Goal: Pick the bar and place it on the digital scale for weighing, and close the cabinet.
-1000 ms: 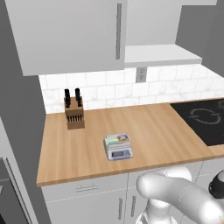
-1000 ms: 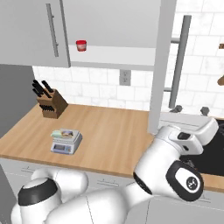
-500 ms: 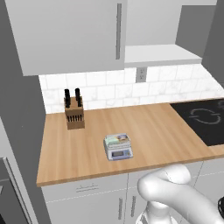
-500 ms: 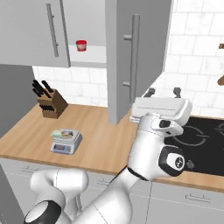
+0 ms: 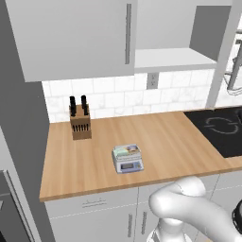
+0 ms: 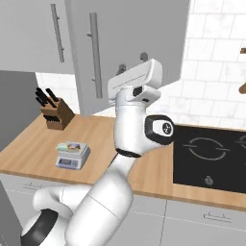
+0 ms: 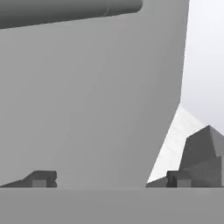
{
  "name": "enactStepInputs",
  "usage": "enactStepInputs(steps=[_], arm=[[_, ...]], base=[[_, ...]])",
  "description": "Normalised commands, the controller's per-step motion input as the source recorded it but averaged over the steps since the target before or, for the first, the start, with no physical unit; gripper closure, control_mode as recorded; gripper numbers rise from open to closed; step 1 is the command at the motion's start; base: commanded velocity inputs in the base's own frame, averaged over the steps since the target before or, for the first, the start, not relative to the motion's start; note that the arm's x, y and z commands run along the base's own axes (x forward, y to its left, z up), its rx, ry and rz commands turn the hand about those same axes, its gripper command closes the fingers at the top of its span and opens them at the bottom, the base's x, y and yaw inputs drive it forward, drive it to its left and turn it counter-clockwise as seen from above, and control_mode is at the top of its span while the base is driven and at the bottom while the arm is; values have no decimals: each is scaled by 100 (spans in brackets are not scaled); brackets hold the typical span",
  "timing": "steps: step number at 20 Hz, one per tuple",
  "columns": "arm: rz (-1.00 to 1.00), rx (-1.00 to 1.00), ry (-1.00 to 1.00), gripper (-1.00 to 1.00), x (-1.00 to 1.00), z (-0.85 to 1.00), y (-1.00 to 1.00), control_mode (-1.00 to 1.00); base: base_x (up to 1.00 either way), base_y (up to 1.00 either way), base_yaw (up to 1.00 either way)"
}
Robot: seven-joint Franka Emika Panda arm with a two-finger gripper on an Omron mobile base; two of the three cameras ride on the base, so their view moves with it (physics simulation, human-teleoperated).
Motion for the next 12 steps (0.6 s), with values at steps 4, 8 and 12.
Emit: enactStepInputs(steps=[4, 8, 12], arm=[[16, -30, 2, -100, 19, 27, 97, -100], [13, -11, 21, -100, 96, -18, 52, -100], [16, 0, 15, -100, 100, -3, 0, -100]], base=[[0, 0, 0], [0, 0, 0], [0, 0, 0]])
